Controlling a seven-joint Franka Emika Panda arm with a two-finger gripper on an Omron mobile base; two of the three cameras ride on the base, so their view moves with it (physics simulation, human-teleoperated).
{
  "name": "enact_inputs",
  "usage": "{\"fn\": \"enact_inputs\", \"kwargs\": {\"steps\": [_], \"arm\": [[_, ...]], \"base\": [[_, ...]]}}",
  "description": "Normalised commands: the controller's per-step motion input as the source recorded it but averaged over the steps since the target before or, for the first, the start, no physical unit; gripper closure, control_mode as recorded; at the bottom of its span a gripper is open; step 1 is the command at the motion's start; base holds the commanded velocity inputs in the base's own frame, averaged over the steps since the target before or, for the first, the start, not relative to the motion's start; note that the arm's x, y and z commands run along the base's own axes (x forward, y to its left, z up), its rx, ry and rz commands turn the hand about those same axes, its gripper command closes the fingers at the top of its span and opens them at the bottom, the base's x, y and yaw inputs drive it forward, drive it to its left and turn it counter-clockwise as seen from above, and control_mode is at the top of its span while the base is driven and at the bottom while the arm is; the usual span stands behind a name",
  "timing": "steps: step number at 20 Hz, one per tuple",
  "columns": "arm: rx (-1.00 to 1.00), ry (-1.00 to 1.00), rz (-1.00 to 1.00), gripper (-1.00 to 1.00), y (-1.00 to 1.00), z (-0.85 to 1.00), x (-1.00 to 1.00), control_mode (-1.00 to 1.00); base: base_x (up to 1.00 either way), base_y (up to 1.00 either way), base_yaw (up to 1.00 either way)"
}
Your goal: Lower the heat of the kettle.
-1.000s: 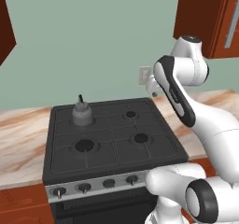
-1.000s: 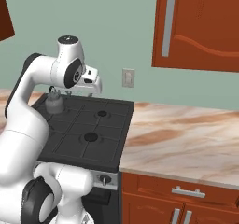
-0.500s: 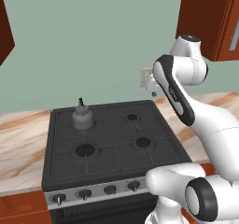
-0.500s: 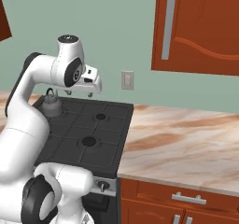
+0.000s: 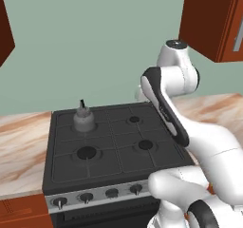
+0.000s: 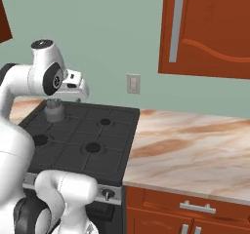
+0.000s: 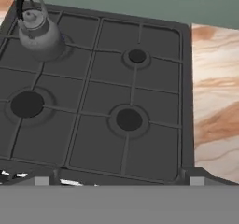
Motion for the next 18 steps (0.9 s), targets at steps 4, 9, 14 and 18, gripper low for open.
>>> {"fn": "enact_inputs", "kwargs": {"steps": [4,9,14,18], "arm": [[-0.37,-0.04,0.14,-1.0,1.0,-0.37,-0.41,-1.0],[-0.42,-0.02,0.24,-1.0,1.0,-0.44,-0.41,-1.0],[-0.42,0.0,0.46,-1.0,0.77,-0.34,-0.37,-1.0],[-0.31,0.0,0.52,-1.0,0.35,-0.45,-0.41,-1.0]], "base": [[0.0,0.0,0.0],[0.0,0.0,0.0],[0.0,0.0,0.0],[0.0,0.0,0.0]]}}
